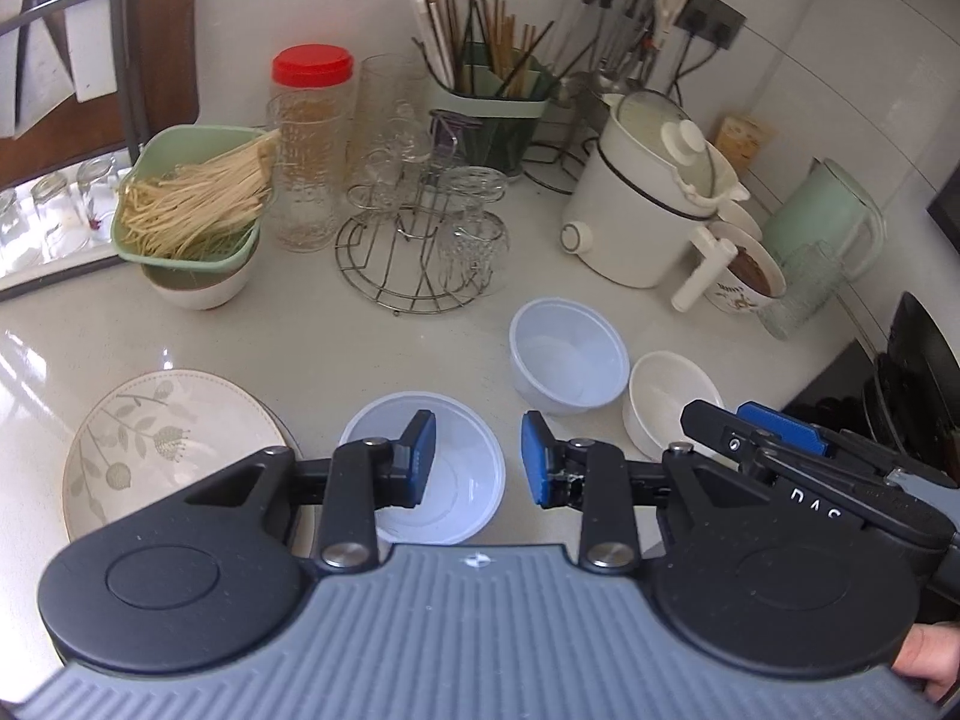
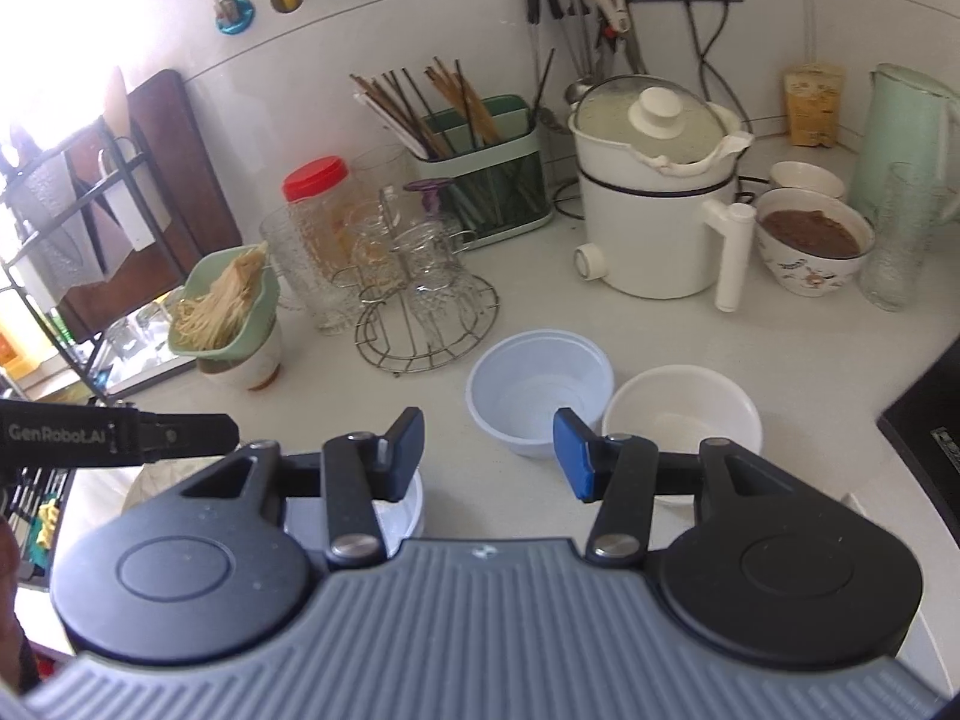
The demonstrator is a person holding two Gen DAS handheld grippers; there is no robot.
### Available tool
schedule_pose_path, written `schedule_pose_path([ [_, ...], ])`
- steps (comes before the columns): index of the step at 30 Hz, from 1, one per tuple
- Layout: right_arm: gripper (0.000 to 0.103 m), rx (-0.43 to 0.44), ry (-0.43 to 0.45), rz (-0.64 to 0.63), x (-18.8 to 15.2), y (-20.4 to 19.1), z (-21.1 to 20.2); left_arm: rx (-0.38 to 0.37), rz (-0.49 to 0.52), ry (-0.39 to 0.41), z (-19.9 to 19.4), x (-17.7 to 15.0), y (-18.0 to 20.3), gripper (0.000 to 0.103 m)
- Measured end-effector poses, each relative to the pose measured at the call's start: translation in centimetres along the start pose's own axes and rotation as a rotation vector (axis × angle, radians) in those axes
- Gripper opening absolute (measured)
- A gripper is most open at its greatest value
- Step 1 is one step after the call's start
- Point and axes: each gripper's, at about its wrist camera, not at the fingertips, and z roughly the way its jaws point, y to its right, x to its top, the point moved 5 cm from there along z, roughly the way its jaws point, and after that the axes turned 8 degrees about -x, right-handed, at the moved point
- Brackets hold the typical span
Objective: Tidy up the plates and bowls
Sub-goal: 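Lower the plastic bowl onto the counter and open both grippers, then move both open grippers to the second translucent plastic bowl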
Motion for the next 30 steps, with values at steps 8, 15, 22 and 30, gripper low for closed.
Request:
schedule_pose_path([
  [8,0.051,-0.066,0.011,0.038,-0.5,-0.4,-1.7,-0.079,0.055,-0.04,0.2,0.3,-0.1,0.036],
  [15,0.05,-0.14,0.023,0.021,-1.7,-1.4,-2.9,-0.144,0.119,-0.035,0.8,0.3,0.1,0.036],
  [22,0.05,-0.197,0.034,0.077,-2.0,-1.1,-3.4,-0.176,0.129,-0.044,1.4,-0.1,-0.4,0.036],
  [30,0.051,-0.212,-0.031,0.119,-2.5,-0.2,-1.1,-0.166,0.139,-0.066,3.4,0.2,-0.8,0.043],
])
